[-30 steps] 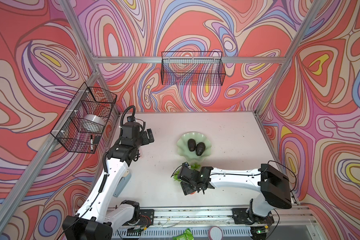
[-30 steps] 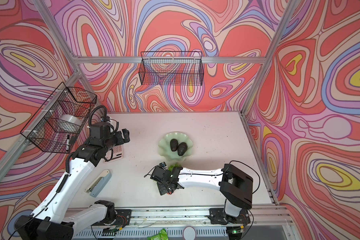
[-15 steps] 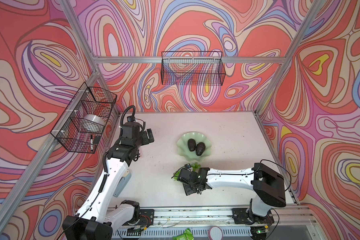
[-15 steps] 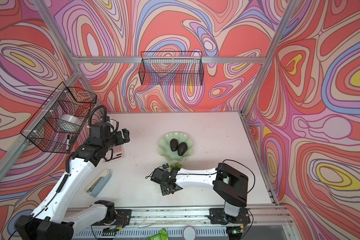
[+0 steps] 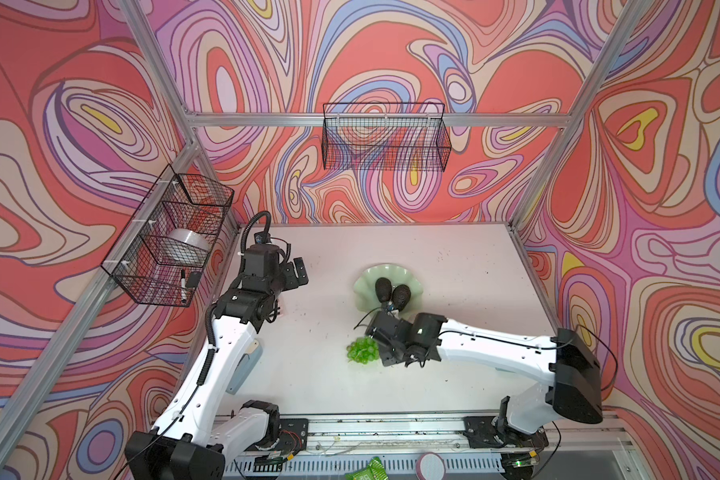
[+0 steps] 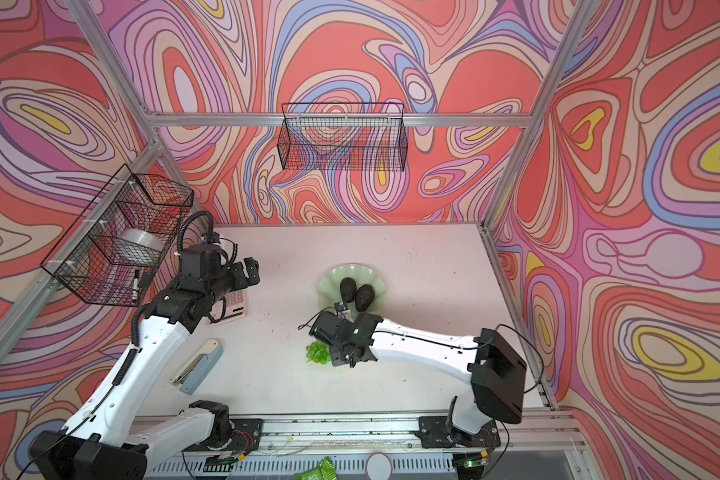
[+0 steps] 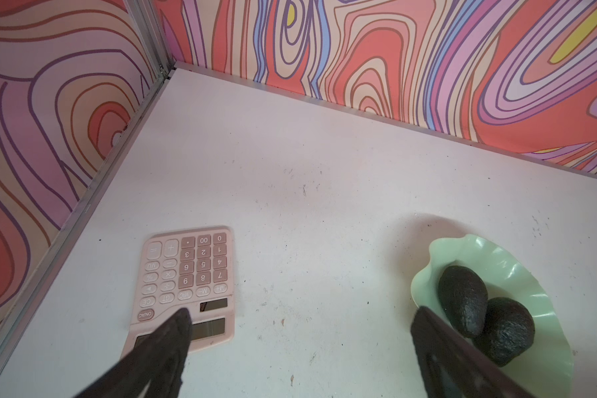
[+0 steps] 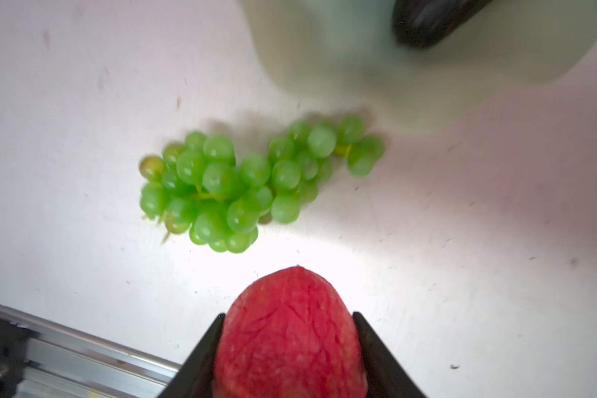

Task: Place and organize the fake fruits in the fruit bowl
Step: 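Move the right gripper to the red fruit and grasp it, then place the red fruit in the bowl behind the avocados and release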

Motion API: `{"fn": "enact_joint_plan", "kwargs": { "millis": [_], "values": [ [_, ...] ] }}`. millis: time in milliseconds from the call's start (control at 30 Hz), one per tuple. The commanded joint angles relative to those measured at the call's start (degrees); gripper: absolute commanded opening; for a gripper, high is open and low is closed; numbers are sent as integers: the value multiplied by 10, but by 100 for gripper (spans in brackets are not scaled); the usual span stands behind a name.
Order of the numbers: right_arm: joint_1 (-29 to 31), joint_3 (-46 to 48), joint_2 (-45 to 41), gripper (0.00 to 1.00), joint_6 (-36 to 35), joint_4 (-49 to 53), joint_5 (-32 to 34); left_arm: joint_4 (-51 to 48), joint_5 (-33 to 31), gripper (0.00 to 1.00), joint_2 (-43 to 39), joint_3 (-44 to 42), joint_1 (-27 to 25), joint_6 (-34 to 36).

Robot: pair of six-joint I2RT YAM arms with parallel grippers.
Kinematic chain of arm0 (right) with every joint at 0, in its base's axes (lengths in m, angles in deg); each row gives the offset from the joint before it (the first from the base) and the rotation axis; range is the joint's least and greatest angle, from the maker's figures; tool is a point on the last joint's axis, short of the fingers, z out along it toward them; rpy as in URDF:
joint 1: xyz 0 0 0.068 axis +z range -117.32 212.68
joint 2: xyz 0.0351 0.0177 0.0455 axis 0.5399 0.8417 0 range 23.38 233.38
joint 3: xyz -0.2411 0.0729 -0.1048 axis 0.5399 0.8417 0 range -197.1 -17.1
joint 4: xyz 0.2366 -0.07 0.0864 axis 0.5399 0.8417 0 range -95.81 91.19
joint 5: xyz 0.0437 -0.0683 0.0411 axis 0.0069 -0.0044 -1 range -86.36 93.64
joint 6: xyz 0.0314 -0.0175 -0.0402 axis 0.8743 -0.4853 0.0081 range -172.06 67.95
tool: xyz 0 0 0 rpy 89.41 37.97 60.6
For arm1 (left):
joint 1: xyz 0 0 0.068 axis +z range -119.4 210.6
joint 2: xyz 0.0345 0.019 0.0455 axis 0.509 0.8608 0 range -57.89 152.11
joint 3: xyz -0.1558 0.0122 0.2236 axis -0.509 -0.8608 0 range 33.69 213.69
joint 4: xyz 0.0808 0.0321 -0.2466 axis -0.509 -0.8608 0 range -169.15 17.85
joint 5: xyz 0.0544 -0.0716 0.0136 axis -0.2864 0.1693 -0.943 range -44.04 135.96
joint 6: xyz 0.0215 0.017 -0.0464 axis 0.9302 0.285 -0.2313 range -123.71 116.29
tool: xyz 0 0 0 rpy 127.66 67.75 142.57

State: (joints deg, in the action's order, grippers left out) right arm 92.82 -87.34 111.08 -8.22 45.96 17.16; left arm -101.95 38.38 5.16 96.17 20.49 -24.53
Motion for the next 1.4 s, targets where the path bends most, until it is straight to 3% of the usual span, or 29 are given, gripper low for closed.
{"fn": "enact_joint_plan", "kwargs": {
  "millis": [0,200,367,767,1367],
  "values": [
    [-85,-30,-25,46,-86,8,40,-9,-4,100,-5,-3,5,-5],
    [-209,-99,45,45,-192,-98,27,-8,-14,100,-9,-5,6,-2],
    [-246,-183,153,44,-239,-132,18,-7,-18,100,-14,-6,7,-1],
    [-267,-252,291,44,-271,-180,19,-5,-21,100,-19,-9,7,2],
    [-276,-262,350,47,-267,-196,33,-4,-19,100,-21,-9,10,1]
  ]
}}
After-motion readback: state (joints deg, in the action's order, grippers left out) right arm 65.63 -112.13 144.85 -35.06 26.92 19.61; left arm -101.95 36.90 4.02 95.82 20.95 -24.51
